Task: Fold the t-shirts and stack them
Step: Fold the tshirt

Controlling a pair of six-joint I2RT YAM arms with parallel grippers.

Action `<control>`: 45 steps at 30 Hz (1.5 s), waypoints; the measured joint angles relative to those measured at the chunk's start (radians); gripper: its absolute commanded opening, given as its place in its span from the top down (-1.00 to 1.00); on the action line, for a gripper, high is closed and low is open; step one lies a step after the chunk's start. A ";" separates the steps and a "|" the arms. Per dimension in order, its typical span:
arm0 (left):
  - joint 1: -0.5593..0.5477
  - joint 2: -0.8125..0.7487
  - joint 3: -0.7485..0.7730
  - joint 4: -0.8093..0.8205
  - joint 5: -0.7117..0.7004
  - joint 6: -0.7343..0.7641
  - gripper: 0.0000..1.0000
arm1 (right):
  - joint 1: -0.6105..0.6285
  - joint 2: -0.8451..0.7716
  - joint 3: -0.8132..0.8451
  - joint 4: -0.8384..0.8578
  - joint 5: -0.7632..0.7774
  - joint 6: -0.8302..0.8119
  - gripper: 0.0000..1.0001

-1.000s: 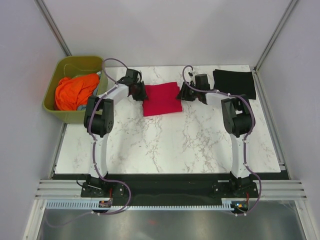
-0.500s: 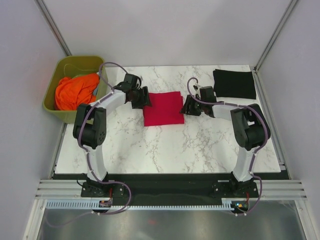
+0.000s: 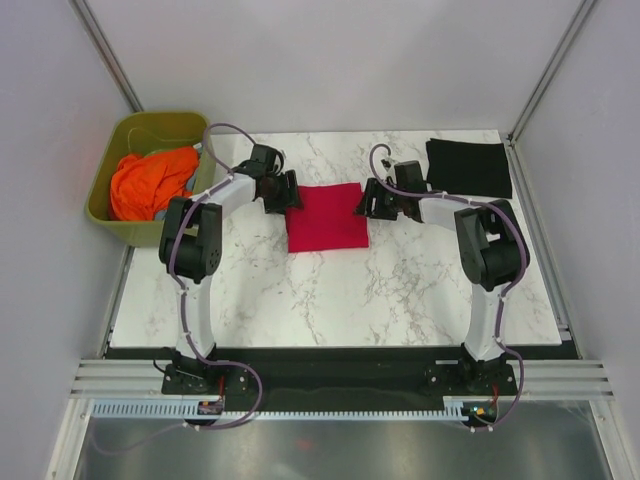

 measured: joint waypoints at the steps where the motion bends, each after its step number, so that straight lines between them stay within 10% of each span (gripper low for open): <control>1: 0.000 0.011 0.008 0.001 0.000 0.002 -0.27 | 0.000 0.013 0.013 -0.002 0.001 -0.003 -0.36; 10: 0.001 0.075 0.079 0.006 0.052 0.022 0.05 | 0.000 0.083 0.111 -0.012 -0.001 -0.013 -0.37; 20: 0.004 0.042 0.088 -0.022 0.047 0.033 -0.50 | 0.000 0.087 0.114 -0.006 -0.001 -0.013 -0.37; 33: 0.004 0.060 0.137 -0.044 0.000 0.053 -0.38 | 0.000 0.087 0.114 -0.006 0.000 -0.016 -0.39; 45: 0.004 0.144 0.208 -0.027 0.191 0.083 0.70 | 0.000 0.100 0.126 0.003 0.006 -0.034 -0.33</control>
